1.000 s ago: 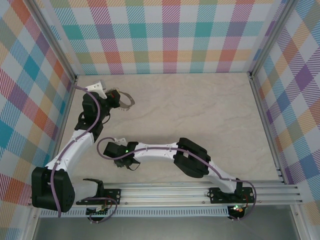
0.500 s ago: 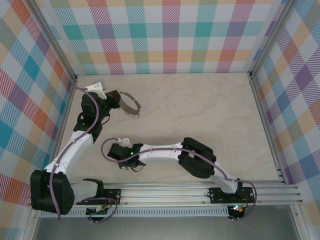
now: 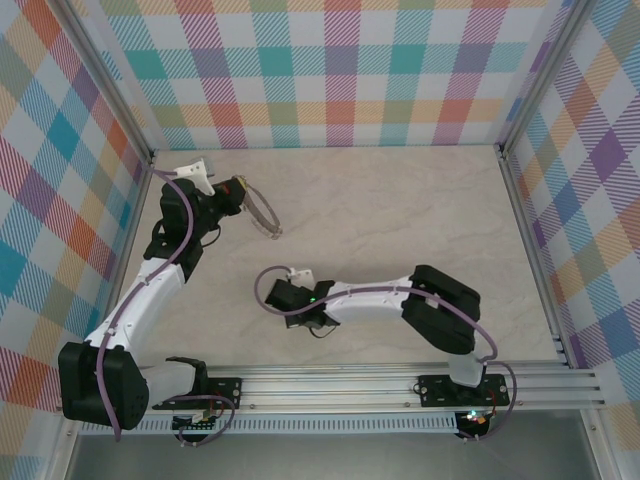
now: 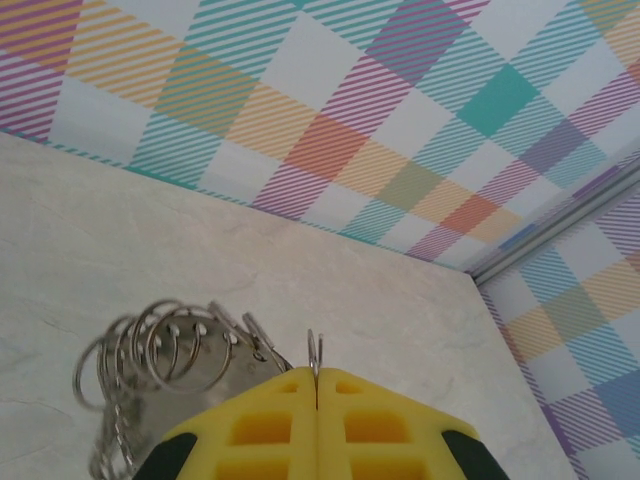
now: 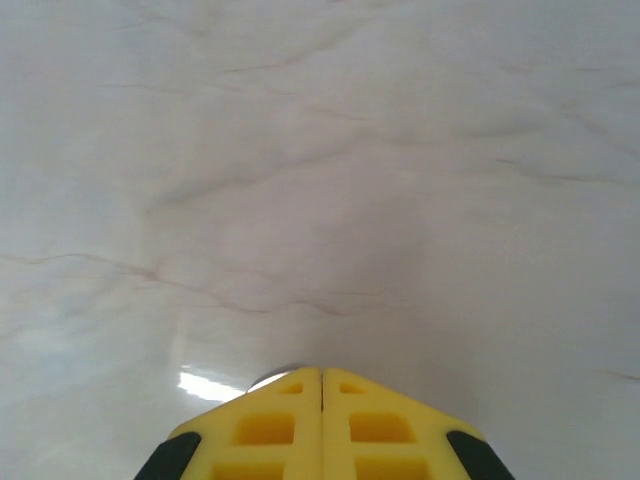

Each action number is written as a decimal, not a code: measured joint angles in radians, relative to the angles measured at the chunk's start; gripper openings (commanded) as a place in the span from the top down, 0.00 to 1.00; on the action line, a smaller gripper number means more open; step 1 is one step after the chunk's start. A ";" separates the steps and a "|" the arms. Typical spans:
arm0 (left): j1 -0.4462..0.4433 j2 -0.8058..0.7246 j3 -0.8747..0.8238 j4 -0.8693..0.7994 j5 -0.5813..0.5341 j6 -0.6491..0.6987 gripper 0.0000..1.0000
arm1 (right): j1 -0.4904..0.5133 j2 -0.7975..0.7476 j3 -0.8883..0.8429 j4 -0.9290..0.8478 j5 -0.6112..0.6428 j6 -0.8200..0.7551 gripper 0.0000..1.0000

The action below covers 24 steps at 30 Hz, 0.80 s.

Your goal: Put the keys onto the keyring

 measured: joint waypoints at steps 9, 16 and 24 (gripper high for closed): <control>-0.063 -0.016 -0.005 -0.009 0.010 -0.031 1.00 | -0.066 -0.238 -0.269 0.045 0.022 0.034 1.00; -0.121 -0.093 -0.041 -0.018 0.029 -0.034 1.00 | -0.155 -0.481 -0.497 0.194 -0.056 0.020 1.00; -0.194 -0.148 -0.108 -0.022 0.051 -0.013 1.00 | -0.304 -0.762 -0.675 0.337 -0.245 -0.042 1.00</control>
